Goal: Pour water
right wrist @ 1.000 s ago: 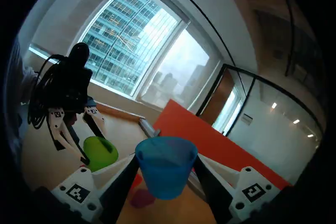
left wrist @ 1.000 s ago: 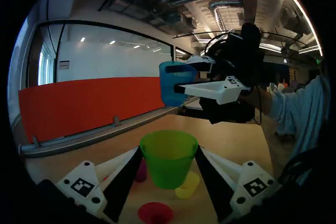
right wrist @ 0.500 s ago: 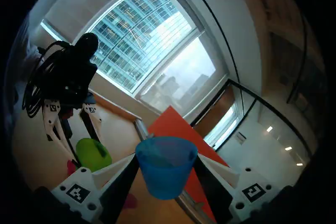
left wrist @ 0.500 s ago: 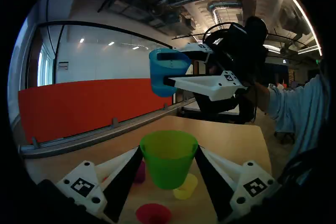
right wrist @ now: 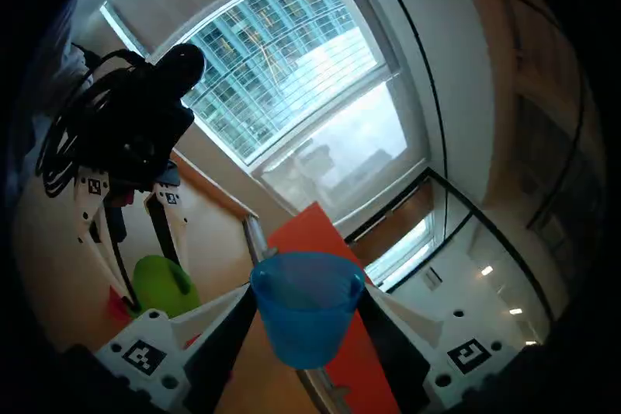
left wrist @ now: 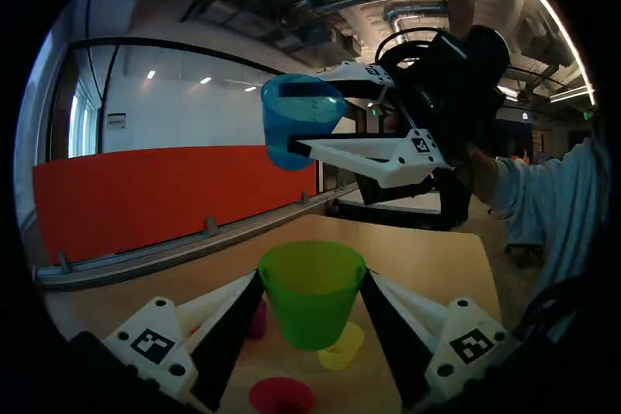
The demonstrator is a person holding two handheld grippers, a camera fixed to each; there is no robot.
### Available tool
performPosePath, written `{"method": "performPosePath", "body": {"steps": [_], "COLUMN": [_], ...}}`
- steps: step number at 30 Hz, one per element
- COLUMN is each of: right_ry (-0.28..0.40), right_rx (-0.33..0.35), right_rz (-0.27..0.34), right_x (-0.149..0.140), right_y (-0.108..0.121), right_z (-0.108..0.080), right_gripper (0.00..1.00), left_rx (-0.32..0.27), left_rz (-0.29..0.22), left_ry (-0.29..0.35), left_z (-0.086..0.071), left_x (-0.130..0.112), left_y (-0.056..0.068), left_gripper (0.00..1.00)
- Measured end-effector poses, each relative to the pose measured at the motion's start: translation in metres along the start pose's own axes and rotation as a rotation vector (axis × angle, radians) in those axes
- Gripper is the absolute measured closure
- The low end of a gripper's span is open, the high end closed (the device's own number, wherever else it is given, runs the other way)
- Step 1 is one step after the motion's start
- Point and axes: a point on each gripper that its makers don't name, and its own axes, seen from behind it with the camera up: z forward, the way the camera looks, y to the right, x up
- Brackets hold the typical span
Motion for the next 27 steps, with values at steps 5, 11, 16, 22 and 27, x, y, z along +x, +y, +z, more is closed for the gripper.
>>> {"method": "performPosePath", "body": {"steps": [5, 11, 16, 22, 27], "right_ry": [-0.003, -0.005, -0.005, -0.008, -0.005], "right_rx": [0.000, -0.003, -0.012, -0.021, -0.029], "right_rz": [-0.041, -0.085, -0.113, -0.139, -0.159], "right_x": [0.000, 0.001, 0.002, 0.002, 0.003], "right_y": [0.000, 0.003, 0.006, 0.011, 0.013], "right_z": [0.003, 0.007, 0.008, 0.009, 0.009], "right_gripper": [0.10, 0.10, 0.10, 0.10, 0.10], "left_rx": [-0.003, -0.006, -0.007, -0.009, -0.010], "left_rz": [0.000, -0.002, -0.003, -0.002, -0.001], "left_ry": [-0.001, -0.001, -0.002, -0.005, -0.007], "left_z": [0.000, 0.002, 0.003, 0.003, 0.004], "left_x": [0.000, 0.000, -0.001, -0.002, -0.002], "left_y": [0.001, 0.001, 0.001, 0.001, 0.002], "left_gripper": [0.13, 0.13, 0.13, 0.13, 0.13]}}
